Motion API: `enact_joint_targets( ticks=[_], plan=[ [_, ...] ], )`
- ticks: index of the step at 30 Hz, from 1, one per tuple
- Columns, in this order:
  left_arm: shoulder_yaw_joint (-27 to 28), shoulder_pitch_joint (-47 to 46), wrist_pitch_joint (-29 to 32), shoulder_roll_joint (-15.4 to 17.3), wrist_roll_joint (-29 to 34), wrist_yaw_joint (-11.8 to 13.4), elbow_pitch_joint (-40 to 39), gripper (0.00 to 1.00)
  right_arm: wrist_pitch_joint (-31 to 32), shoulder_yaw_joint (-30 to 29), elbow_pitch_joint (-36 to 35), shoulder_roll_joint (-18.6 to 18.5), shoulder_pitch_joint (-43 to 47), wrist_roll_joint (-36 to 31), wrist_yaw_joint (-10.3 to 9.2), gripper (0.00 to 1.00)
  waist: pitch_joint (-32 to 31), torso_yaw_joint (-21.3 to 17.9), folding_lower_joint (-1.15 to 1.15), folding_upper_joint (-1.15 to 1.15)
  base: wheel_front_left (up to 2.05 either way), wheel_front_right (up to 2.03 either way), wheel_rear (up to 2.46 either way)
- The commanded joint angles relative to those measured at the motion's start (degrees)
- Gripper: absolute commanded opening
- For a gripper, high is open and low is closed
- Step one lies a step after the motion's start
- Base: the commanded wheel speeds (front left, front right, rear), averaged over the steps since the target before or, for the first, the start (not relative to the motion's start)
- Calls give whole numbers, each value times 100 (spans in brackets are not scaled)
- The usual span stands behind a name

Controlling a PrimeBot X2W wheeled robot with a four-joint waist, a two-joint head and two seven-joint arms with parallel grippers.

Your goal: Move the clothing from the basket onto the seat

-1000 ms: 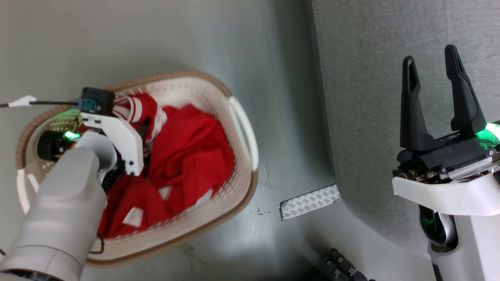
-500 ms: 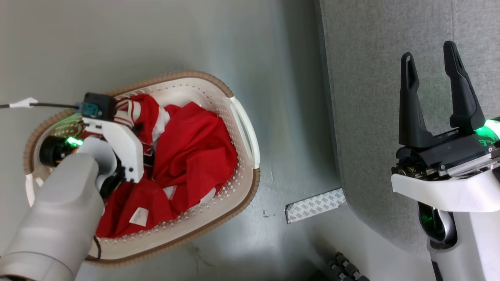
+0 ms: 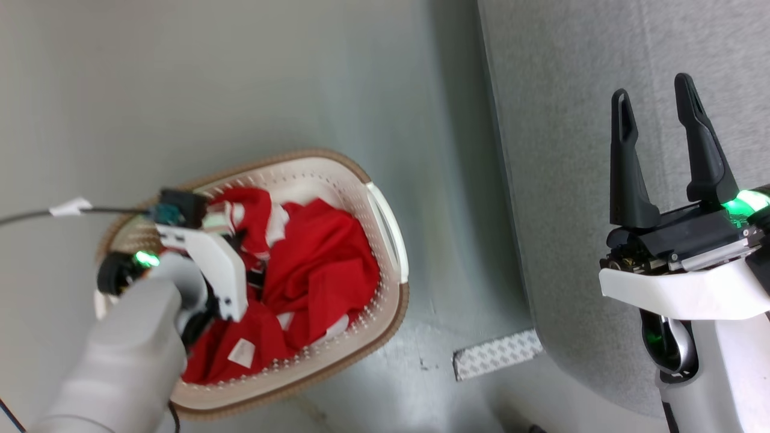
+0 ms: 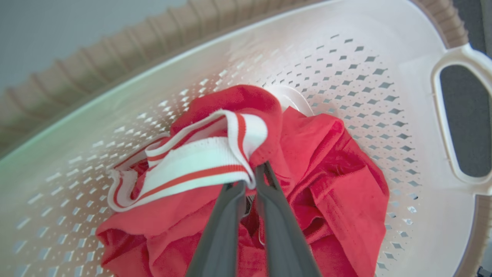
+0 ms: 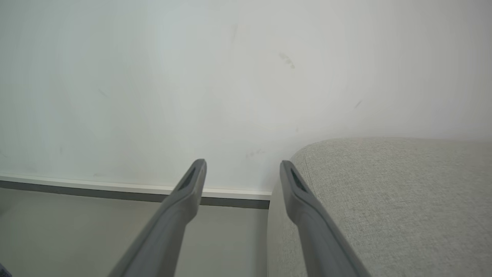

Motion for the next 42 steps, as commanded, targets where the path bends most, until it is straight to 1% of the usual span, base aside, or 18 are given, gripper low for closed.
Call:
enact_joint_targets(
  ticks=[1,8,13,18,23,26,28,29,33,38,42],
  plan=[
    [-72,149,-92,-15,-79,6,-36,0,-19,-32,42,8,54,-71,-12,100,-303,99,0,0,0,0,0],
    [-511,603,-569,-155,-499,6,-330,0,-20,-110,238,5,224,-240,-12,100,-1202,358,0,0,0,0,0],
    [-861,922,-910,-294,-792,6,-597,0,-19,-157,443,-8,393,-357,-12,100,-1910,656,0,0,0,0,0],
    [-1151,1177,-1158,-339,-1031,6,-859,0,-19,-183,584,-148,589,-307,-12,100,-2521,980,0,0,0,0,0],
    [-1370,1302,-1273,-334,-1052,6,-1156,0,-19,-203,709,-313,773,-243,-12,100,-3008,1309,0,0,0,0,0],
    [-1336,1358,-1313,-274,-1020,6,-1425,0,-17,-231,763,-407,893,-207,-12,100,-3266,1482,0,0,0,0,0],
    [-1197,1398,-1309,-238,-913,6,-1681,0,-15,-240,818,-428,1010,-170,-12,100,-3464,1601,0,0,0,0,0],
    [-1197,1398,-1309,-238,-913,6,-1681,0,-15,-240,818,-428,1010,-170,-12,100,-3464,1601,0,0,0,0,0],
    [-885,1624,-1300,-170,-624,11,-2166,0,-15,-231,910,-479,1249,-93,-12,100,-3888,1797,0,0,0,0,0],
    [-533,1912,-1302,-69,-266,137,-2818,0,-15,-174,1027,-519,1535,-26,-12,100,-4379,1966,0,0,0,0,0],
    [-340,1976,-1303,49,-103,270,-3372,0,-15,-136,1050,-542,1667,43,-12,100,-4579,2043,0,0,0,0,0]
  ],
)
